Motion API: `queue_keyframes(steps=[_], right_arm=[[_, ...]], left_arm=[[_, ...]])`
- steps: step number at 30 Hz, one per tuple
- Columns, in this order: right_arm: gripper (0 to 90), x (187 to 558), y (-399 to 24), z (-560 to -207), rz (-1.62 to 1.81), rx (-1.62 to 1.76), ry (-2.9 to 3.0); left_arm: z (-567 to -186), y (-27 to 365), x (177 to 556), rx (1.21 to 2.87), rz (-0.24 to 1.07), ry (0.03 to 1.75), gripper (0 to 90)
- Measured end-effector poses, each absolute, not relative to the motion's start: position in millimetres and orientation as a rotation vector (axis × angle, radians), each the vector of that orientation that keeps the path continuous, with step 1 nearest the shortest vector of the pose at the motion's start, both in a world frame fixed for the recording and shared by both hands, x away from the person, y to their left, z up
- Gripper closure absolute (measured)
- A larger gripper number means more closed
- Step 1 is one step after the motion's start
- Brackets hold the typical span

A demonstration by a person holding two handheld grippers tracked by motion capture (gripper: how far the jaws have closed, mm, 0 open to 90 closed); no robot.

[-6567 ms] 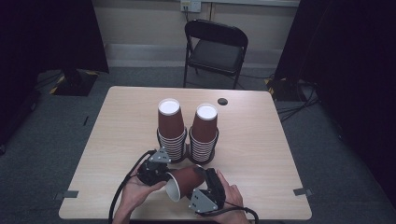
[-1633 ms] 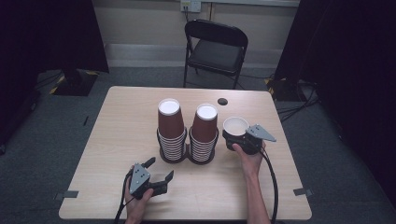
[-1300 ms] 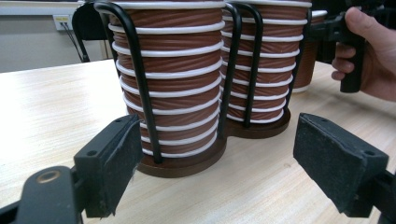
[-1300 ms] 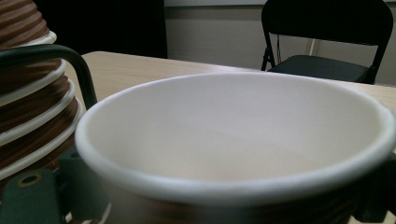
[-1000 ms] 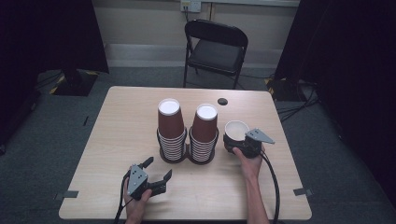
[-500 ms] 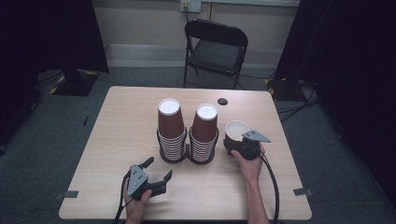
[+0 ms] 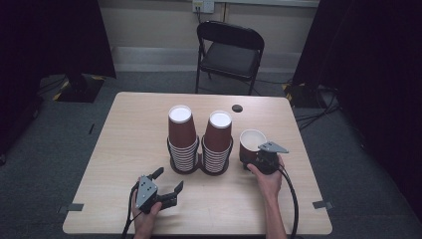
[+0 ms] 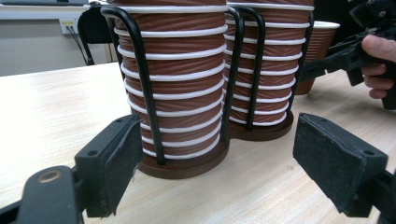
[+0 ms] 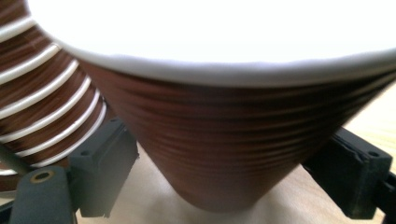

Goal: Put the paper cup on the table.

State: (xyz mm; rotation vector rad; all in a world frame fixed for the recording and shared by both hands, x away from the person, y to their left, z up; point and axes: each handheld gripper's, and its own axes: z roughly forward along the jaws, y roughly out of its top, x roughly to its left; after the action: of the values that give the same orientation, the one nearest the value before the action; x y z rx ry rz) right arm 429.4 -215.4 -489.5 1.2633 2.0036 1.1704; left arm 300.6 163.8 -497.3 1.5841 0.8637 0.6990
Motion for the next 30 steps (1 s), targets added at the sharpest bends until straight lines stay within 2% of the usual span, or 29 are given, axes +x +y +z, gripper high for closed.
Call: queue_keyframes(steps=[7,17,21,26,28,30], right_arm=[[15.6,419.5,-217.8,-482.6,1.210,1.259,1.968],[13.7,401.1,-226.0,-483.9,1.258,1.297,1.887],[17.0,391.8,-226.6,-481.2,1.270,1.294,1.844],[17.0,377.6,-225.8,-477.8,1.307,1.283,1.802],[23.3,371.0,-224.6,-476.2,1.336,1.257,1.785],[23.0,363.9,-223.2,-475.6,1.363,1.240,1.774]], left_arm=[[-497.4,164.0,300.2,1.572,0.699,0.873,15.9],[-497.7,163.7,298.9,1.554,0.724,0.895,16.0],[-497.6,163.7,298.9,1.550,0.732,0.903,16.0],[-497.7,163.5,298.3,1.542,0.744,0.913,16.0],[-497.5,163.3,299.0,1.546,0.741,0.921,16.0],[-497.3,163.6,299.6,1.547,0.735,0.937,16.0]])
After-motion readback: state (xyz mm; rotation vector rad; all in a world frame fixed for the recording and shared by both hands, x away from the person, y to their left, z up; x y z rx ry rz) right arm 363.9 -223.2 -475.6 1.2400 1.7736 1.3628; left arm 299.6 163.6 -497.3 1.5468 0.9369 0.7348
